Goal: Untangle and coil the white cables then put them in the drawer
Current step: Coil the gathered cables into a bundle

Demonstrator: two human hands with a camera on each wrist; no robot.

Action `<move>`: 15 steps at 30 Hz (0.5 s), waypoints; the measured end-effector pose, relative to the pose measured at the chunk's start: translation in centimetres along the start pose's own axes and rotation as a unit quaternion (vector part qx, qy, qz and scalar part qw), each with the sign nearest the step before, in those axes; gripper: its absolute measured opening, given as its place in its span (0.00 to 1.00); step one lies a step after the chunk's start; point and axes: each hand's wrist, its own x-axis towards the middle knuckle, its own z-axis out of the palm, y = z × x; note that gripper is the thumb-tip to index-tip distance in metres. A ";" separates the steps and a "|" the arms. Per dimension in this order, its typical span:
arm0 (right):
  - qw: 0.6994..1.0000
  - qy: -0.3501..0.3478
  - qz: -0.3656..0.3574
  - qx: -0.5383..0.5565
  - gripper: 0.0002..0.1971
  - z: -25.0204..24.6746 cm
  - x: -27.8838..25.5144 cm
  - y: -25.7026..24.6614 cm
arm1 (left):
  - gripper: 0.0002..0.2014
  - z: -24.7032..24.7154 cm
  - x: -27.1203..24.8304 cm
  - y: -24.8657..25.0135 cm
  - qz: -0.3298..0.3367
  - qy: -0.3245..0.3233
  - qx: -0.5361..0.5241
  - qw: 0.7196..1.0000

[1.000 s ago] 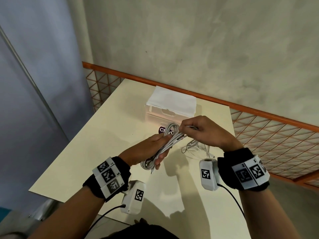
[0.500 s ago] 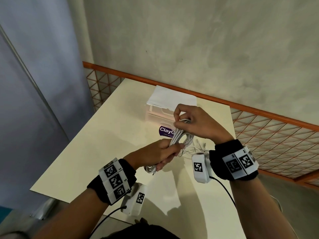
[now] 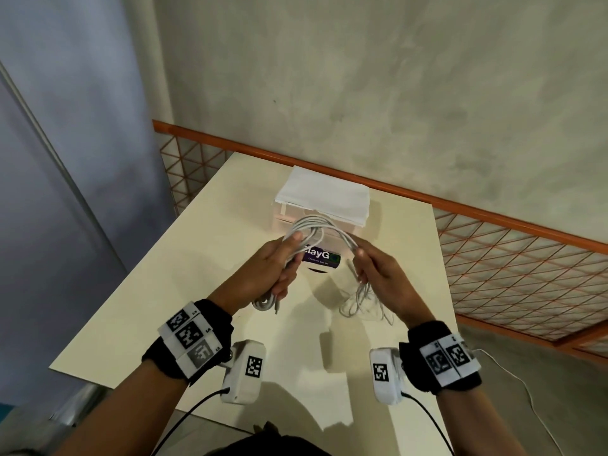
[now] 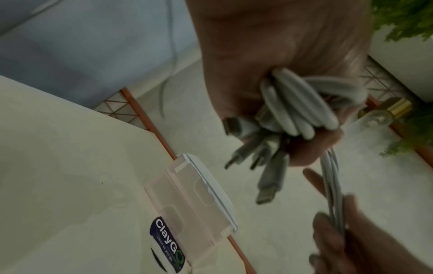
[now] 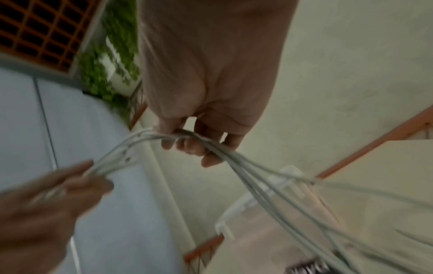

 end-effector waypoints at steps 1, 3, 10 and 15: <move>1.000 0.008 -0.001 -0.020 0.18 0.5 -0.4 0.2 | 0.21 -0.1 0.0 0.1 -0.001 0.005 -0.003 1.000; 0.998 0.023 -0.013 -0.055 0.19 1.7 -0.9 -0.1 | 0.21 0.0 0.0 0.1 0.000 0.010 -0.002 1.000; 0.973 0.118 -0.105 -0.168 0.22 1.6 0.6 -1.6 | 0.23 -0.5 -0.3 1.4 -0.035 -0.066 0.090 0.993; 0.944 0.100 -0.156 -0.272 0.16 0.9 1.2 -1.7 | 0.23 -0.2 -1.1 1.3 -0.077 -0.133 0.131 0.979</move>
